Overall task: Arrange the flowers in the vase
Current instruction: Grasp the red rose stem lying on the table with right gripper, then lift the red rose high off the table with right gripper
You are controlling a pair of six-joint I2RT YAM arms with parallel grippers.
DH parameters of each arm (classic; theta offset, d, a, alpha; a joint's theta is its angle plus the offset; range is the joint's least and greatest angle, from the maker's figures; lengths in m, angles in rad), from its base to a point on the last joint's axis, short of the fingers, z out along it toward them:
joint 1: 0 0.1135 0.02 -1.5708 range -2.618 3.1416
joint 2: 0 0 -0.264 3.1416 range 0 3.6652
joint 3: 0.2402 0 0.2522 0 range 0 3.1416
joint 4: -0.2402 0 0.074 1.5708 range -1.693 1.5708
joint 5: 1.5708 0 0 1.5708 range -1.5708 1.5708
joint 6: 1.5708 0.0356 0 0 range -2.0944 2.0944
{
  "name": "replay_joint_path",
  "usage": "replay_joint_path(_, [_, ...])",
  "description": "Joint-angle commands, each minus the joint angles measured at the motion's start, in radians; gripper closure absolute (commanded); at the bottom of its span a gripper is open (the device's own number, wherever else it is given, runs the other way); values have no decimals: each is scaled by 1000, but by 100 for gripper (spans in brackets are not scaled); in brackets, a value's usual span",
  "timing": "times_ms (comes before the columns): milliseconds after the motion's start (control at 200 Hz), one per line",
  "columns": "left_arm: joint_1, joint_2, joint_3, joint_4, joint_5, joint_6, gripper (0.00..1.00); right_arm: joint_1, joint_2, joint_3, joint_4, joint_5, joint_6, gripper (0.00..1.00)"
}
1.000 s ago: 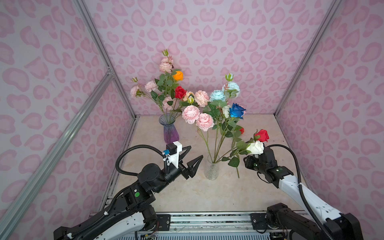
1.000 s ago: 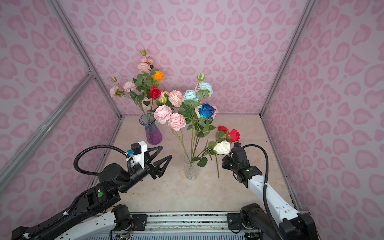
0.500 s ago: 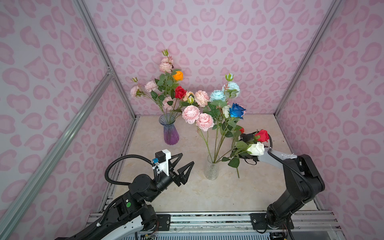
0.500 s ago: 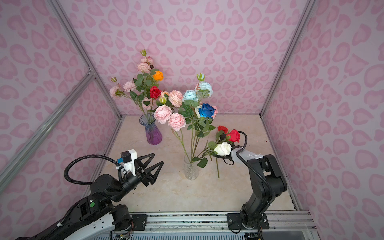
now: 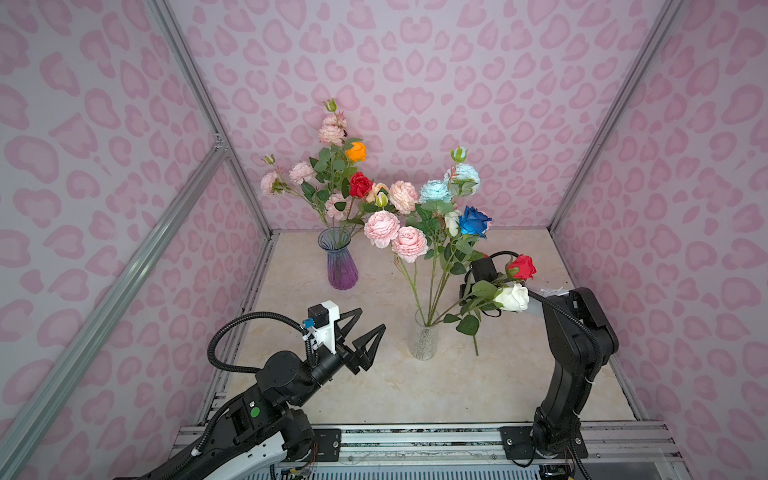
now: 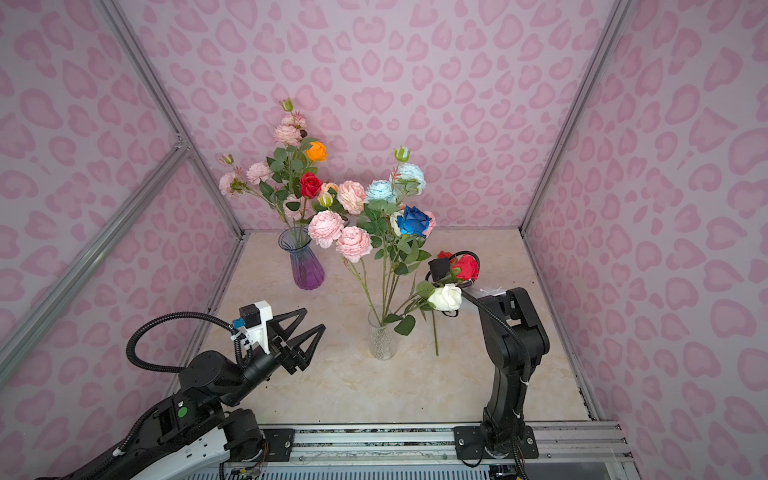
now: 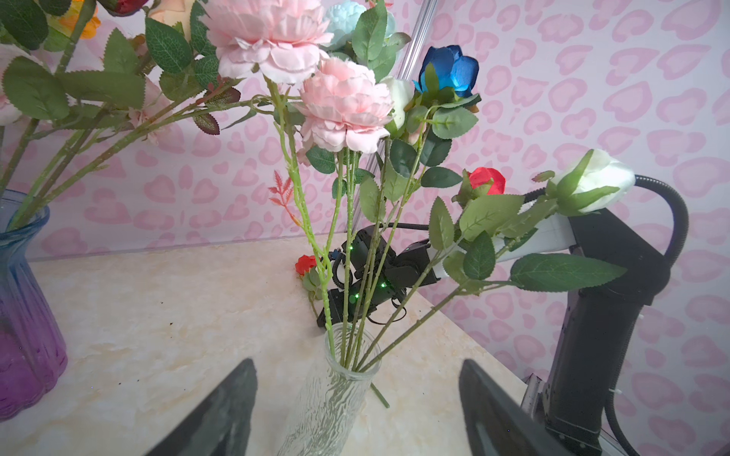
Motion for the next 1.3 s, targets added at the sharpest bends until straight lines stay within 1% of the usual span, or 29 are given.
replay_joint_path(0, [0, -2, 12, 6, -12, 10, 19, -1, -35, -36, -61, 41, 15, 100])
replay_joint_path(205, [0, 1, 27, -1, -14, 15, 19, -10, -216, -180, -8, 57, 76, 100])
replay_joint_path(295, [0, 5, 34, -4, -13, 16, 19, -20, -320, -256, -10, 64, 102, 100])
replay_joint_path(415, [0, 18, 50, -10, -12, 15, 19, -45, -504, -350, -34, 73, 141, 100])
replay_joint_path(480, [0, 28, 61, -10, -6, 11, 19, -50, -624, -378, -72, 97, 152, 100])
replay_joint_path(635, [-1, 60, 106, -27, 0, 10, 19, -53, -919, -381, -182, 171, 160, 100])
replay_joint_path(775, [0, 99, 171, -45, 12, 20, 19, -46, -1192, -348, -246, 186, 160, 100])
replay_joint_path(855, [0, 131, 219, -63, 22, 32, 19, -30, -1307, -308, -279, 174, 130, 100])
replay_joint_path(940, [0, 153, 250, -67, 37, 36, 19, 0, -1410, -279, -272, 161, 106, 100])
replay_joint_path(1040, [0, 173, 278, -61, 48, 38, 19, 28, -1490, -239, -235, 114, 83, 100])
replay_joint_path(1080, [1, 180, 288, -63, 51, 38, 20, 32, -1506, -226, -206, 43, 63, 100])
replay_joint_path(1165, [0, 193, 307, -64, 60, 39, 20, 32, -1518, -192, -173, -76, 64, 100])
replay_joint_path(1220, [0, 203, 319, -65, 71, 38, 20, 32, -1521, -171, -162, -124, 65, 100])
replay_joint_path(1295, [0, 216, 338, -70, 86, 38, 21, 29, -1510, -136, -148, -219, 54, 100])
